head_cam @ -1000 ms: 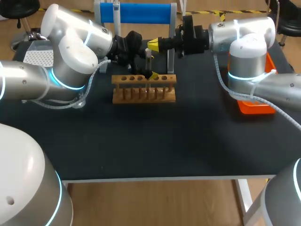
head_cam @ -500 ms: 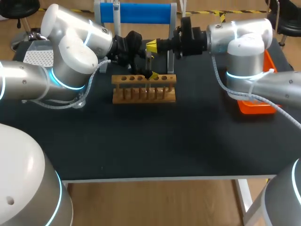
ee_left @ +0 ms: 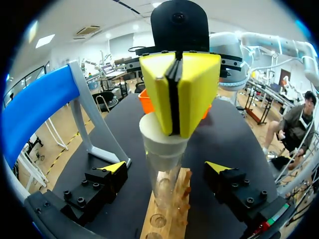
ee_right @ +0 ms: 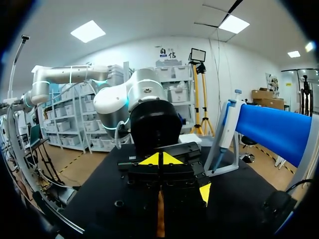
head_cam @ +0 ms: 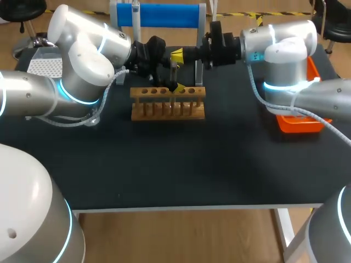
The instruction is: Invert the test tube, pick up the pipette, mount the tip to pipette, aspirate from beaker and dispense into the tube, eject the tip, return the pipette, and cap with the stopper.
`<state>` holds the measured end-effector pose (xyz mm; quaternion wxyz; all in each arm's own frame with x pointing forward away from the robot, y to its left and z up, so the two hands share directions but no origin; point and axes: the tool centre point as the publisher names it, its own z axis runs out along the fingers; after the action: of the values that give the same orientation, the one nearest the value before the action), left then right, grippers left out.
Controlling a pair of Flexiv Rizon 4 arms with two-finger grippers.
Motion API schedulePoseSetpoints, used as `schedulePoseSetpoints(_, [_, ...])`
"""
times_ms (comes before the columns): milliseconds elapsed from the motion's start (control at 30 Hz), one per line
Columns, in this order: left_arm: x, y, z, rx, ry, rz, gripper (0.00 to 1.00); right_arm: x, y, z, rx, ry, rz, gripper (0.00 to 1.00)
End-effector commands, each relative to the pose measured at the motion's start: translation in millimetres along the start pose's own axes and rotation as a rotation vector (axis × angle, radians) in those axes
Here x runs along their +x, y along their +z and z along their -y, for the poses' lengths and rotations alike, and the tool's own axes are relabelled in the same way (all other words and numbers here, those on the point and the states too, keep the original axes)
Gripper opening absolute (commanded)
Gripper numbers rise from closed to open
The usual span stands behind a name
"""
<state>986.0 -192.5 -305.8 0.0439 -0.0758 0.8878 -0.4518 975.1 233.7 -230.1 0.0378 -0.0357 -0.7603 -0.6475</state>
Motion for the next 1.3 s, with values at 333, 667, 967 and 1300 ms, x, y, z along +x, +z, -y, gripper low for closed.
schedulePoseSetpoints(333, [-0.8, -1, 0.4, -0.004, -0.001, -0.003, 1.0, -1, -2, -3, -0.092, -0.018, 0.016, 0.0])
schedulePoseSetpoints(667, [-0.8, -1, 0.4, -0.004, -0.001, -0.003, 1.0, 3, -30, -47, -0.276, -0.063, 0.064, 0.27])
schedulePoseSetpoints(967, [-0.8, -1, 0.4, -0.004, -0.001, -0.003, 1.0, 11, -66, -55, -0.148, -0.148, 0.145, 1.0])
schedulePoseSetpoints(1300, [-0.8, -1, 0.4, -0.004, -0.001, -0.003, 1.0, 20, -110, -20, 0.08, -0.125, 0.181, 1.0])
